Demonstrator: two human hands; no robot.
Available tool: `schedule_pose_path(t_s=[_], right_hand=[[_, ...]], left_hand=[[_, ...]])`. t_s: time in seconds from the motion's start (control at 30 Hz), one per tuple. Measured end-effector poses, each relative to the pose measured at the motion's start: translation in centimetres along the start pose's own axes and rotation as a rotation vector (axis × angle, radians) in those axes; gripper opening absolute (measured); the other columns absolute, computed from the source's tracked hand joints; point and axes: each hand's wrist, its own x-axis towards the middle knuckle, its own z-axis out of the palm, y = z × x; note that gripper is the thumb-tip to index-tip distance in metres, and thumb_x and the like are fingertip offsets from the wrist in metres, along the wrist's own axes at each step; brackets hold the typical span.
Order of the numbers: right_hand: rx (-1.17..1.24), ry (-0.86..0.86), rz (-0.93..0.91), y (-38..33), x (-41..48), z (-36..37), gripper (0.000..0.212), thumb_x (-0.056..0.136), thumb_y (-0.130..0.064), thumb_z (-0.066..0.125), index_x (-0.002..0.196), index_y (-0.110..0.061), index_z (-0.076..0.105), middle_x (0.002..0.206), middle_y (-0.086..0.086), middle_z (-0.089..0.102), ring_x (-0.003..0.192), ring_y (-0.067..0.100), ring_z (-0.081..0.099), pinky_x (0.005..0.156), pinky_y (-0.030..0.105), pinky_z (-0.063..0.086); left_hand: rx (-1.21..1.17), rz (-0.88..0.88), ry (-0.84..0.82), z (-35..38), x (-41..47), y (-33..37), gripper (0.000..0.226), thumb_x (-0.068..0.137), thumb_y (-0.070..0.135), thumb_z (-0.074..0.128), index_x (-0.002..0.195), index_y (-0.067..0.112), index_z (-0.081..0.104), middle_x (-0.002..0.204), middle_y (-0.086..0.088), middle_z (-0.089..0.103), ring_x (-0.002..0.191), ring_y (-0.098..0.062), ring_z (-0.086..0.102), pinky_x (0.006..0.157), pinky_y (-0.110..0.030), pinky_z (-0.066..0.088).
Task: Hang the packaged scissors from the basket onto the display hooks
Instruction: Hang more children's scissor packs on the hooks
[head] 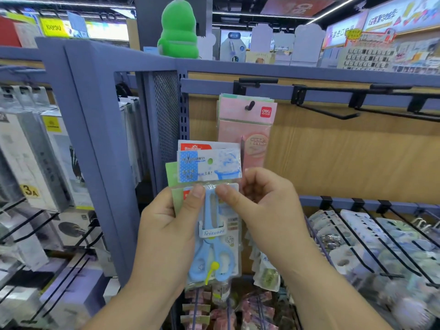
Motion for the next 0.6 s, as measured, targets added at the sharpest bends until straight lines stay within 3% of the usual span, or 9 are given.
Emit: schedule_pose_path(t_s=[0.1,0.2,0.3,0.4,0.47,0.6], right_hand=[[0.037,-0.044,0.024,0.5,-0.3,-0.4,0.012,0.086,-0.020,0.083,0.088,-0.012,0.074,0.082,0.007,0.076,0.075,0.037,0.065,0.072,0.049,0.058],[0.068,-0.033,0.069,0.6,-0.4,-0.6,0.018,0.084,-0.028,0.079,0.090,-0.013,0.073,0.087,0.006,0.078,0.078,0.027,0.071,0.078,0.050,0.059],[0.130,-0.018,0.111,0.9,-0.2,-1.0,0.028,0.079,-0.034,0.075,0.095,-0.010,0.073,0.092,0.012,0.079,0.085,0.022,0.073,0.081,0.054,0.059],[0.215,-0.060,0.147,0.8,0.0,-1.2,0.024,0.090,-0.027,0.067,0.110,-0.013,0.071,0.101,0.009,0.080,0.097,0.027,0.077,0.083,0.047,0.062],[0.241,-0.056,0.145,0.5,0.2,-1.4,0.018,0.102,-0.019,0.059,0.116,-0.018,0.070,0.106,0.003,0.080,0.101,0.024,0.077,0.089,0.044,0.063],[0.128,0.029,0.041,-0.9,1.2,-2.4,0.017,0.102,-0.034,0.056,0.101,-0.029,0.072,0.105,0.006,0.078,0.103,0.035,0.073,0.093,0.063,0.056]], left_hand=[[-0.019,-0.020,-0.030,-0.2,0.0,-0.1,0.016,0.085,0.031,0.070,0.093,0.023,0.081,0.102,-0.008,0.082,0.092,-0.028,0.080,0.071,-0.038,0.065],[-0.075,-0.055,-0.074,-0.1,-0.1,-0.1,0.019,0.087,0.032,0.064,0.092,0.023,0.081,0.104,-0.009,0.082,0.093,-0.028,0.080,0.069,-0.035,0.064],[-0.096,-0.081,-0.084,-0.1,0.0,-0.4,0.026,0.091,0.036,0.057,0.095,0.025,0.081,0.107,-0.011,0.081,0.096,-0.030,0.079,0.075,-0.044,0.064],[-0.044,-0.060,-0.049,-0.3,0.1,-0.5,0.026,0.094,0.034,0.055,0.098,0.028,0.080,0.110,-0.008,0.081,0.102,-0.030,0.078,0.091,-0.053,0.059],[0.003,-0.032,-0.009,-0.5,0.2,-0.5,0.025,0.095,0.035,0.055,0.097,0.032,0.079,0.110,-0.003,0.081,0.103,-0.026,0.078,0.094,-0.055,0.058],[0.078,0.006,0.061,-1.1,0.5,-0.5,0.026,0.102,0.033,0.055,0.092,0.035,0.078,0.104,0.001,0.081,0.098,-0.021,0.078,0.093,-0.058,0.059]])
